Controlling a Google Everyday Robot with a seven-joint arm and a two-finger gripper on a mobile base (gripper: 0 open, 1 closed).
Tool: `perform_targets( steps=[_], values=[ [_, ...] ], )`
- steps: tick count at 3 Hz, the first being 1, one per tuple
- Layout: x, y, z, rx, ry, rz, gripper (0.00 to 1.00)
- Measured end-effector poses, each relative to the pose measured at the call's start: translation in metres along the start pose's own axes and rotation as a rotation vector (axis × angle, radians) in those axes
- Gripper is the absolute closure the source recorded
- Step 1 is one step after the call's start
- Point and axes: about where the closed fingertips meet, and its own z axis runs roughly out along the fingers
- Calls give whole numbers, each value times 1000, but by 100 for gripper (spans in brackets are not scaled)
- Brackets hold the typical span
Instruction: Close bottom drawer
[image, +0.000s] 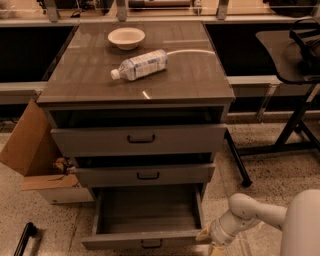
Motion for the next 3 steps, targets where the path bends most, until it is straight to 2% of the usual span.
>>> perform_targets(
  steps=[1,2,3],
  values=[
    [6,0,5,11,5,9,63],
    [16,-8,21,14,50,34,86],
    [25,-20,37,36,82,51,100]
  ],
)
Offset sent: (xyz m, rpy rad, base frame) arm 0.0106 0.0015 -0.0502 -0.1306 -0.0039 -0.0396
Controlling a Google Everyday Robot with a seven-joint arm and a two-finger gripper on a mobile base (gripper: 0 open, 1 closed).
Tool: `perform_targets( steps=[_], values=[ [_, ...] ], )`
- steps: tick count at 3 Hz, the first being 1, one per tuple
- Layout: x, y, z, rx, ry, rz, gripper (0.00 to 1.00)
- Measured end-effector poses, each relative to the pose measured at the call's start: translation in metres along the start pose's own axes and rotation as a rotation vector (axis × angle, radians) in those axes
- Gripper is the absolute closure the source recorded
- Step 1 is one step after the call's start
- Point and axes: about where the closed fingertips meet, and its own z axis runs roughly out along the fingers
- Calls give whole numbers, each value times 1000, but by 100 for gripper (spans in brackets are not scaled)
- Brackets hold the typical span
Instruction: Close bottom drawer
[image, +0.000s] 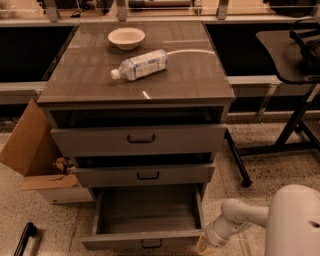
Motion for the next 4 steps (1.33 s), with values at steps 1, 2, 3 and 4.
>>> perform_targets(
  steps=[1,2,3,4],
  values=[
    [5,-10,10,35,17,11,100],
    [7,-23,15,89,18,19,100],
    [8,-39,17,137,19,29,100],
    [10,-53,19,185,16,49,100]
  ],
)
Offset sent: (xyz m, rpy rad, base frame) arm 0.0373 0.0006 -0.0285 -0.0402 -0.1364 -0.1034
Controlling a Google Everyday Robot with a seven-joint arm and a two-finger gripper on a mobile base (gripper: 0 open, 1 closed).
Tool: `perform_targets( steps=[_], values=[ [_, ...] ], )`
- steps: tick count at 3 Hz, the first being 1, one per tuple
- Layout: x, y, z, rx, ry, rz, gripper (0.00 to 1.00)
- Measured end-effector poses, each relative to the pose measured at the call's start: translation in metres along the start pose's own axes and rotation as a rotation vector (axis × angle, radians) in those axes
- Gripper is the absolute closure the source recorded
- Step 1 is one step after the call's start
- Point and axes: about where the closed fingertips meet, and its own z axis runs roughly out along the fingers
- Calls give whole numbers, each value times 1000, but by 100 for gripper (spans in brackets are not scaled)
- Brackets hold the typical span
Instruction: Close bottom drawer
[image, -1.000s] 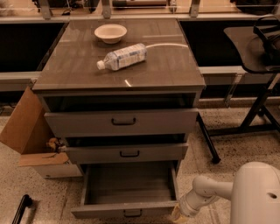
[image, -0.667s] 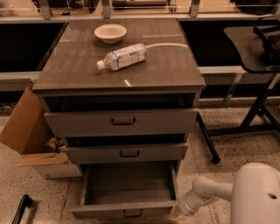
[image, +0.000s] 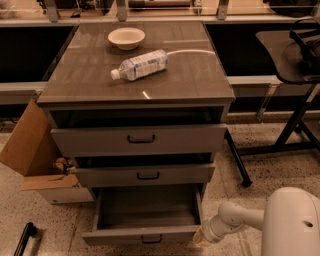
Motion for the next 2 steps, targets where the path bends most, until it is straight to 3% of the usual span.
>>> perform_targets(
  steps=[1,2],
  values=[
    [0,-14,2,62,-15,36,100],
    [-5,-61,-1,114,-50,49,100]
  ],
)
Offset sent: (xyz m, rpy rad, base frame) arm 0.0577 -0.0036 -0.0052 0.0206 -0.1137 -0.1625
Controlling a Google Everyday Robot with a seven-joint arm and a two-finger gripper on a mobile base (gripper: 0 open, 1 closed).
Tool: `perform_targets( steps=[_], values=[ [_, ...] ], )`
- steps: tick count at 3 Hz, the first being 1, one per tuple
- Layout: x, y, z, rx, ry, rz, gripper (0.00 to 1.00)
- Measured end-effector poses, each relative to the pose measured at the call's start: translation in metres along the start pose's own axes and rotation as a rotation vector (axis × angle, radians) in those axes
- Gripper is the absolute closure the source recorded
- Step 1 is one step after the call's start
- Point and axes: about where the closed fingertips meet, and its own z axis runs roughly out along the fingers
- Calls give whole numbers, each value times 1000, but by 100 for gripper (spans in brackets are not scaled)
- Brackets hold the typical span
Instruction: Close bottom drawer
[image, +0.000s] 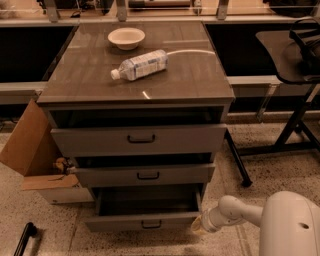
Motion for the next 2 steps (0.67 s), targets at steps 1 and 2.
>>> perform_targets(
  steps=[1,2],
  values=[
    [0,0,1,0,-1,-1,100],
    [-2,-15,9,10,-7,-17,100]
  ],
)
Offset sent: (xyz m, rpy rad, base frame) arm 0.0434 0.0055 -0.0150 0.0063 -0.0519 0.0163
